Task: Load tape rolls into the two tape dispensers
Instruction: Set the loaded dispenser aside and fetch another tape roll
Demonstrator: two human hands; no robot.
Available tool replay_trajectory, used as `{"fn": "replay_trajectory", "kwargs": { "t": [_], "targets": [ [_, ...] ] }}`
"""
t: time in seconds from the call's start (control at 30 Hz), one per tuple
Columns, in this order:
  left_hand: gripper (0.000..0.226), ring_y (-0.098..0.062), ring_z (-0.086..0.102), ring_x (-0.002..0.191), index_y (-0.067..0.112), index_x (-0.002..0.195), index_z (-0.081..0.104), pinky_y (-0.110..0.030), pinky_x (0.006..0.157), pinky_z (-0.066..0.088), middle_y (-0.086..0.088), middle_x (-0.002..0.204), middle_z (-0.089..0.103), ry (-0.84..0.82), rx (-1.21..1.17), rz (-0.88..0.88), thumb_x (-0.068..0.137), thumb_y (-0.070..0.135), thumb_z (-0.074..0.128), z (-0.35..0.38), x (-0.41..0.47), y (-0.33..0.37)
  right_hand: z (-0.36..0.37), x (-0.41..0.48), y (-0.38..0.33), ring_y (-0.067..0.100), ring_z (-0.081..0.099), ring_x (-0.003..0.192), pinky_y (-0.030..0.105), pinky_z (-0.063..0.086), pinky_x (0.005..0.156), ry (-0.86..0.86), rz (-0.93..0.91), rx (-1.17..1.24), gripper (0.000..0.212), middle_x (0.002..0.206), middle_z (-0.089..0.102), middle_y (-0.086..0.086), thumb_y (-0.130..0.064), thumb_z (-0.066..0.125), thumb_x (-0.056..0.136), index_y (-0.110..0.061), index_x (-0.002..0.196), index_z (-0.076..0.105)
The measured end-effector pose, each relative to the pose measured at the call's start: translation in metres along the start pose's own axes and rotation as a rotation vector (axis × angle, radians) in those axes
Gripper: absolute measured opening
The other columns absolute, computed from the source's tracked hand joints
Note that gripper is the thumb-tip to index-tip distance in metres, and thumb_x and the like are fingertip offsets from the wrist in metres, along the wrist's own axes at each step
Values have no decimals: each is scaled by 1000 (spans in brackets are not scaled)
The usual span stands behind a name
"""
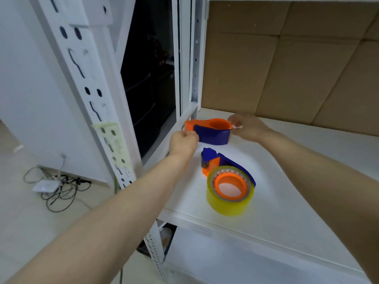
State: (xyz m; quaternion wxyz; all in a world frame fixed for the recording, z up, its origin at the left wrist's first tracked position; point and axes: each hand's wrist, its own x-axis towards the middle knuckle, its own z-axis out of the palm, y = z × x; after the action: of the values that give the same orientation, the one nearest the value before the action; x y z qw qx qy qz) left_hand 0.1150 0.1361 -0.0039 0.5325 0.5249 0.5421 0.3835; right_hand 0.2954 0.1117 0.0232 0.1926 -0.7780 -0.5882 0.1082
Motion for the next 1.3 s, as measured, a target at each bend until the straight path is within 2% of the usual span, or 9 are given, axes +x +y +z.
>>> {"fn": "replay_trajectory", "kwargs": {
  "t": [0.13,0.33,0.53,0.63,0.73,0.8,0.97,1.13,1.3],
  "targets": [
    [24,-10,44,63,20,65,51,-24,58,38,-7,83,53,-32,36,10,89,17,55,-3,3,1,31,20,3,30,47,125,37,40,100,-141,-83,-185,55,140,48,11,-19,55,90,-17,141,35],
    [10,-18,53,97,13,97,61,-30,81,43,-4,103,59,-52,21,-9,92,12,52,-5,1,3,50,28,2,29,56,111,37,44,94,-105,-117,-214,37,125,60,10,-19,48,92,-18,129,51],
    [23,-23,57,105,12,102,66,-37,97,48,-4,105,62,-29,-10,14,87,3,51,5,2,5,15,-4,10,17,59,75,31,49,72,69,228,1169,22,91,63,9,-7,46,94,-1,110,59],
    [26,-22,55,99,11,103,68,-33,92,48,-7,106,64,-83,3,45,87,3,49,17,-2,8,5,-25,34,23,68,68,38,58,66,-12,512,1519,17,87,66,12,-11,44,95,-4,101,57],
    [22,-22,55,92,16,96,68,-27,82,46,-7,102,65,-148,76,100,87,8,49,31,-8,8,8,-49,60,27,71,58,43,57,47,5,695,1558,21,76,73,16,-14,46,94,0,102,58],
    [18,-21,58,96,26,81,67,-31,93,46,0,99,67,-174,183,176,86,15,54,42,-10,7,9,-60,70,28,71,59,41,56,44,46,745,1574,22,72,72,17,-16,45,95,1,96,58],
    [17,-7,54,102,31,96,69,-28,88,20,15,100,66,-298,687,476,83,25,60,69,-25,15,6,-63,76,15,55,70,31,46,77,241,605,1160,28,90,61,9,-25,44,98,-9,82,61],
    [49,-25,57,111,20,117,60,-33,91,37,-1,116,65,-524,1081,648,76,44,68,99,-42,16,-3,-75,78,30,59,97,42,46,97,176,566,929,42,111,63,17,-34,41,97,0,117,57],
    [35,-26,59,97,19,92,58,-31,73,39,-4,100,65,-566,1299,844,71,44,72,128,-53,15,-2,-86,84,35,54,119,43,47,99,156,512,915,33,128,57,22,-14,44,96,-1,125,55]
  ]
}}
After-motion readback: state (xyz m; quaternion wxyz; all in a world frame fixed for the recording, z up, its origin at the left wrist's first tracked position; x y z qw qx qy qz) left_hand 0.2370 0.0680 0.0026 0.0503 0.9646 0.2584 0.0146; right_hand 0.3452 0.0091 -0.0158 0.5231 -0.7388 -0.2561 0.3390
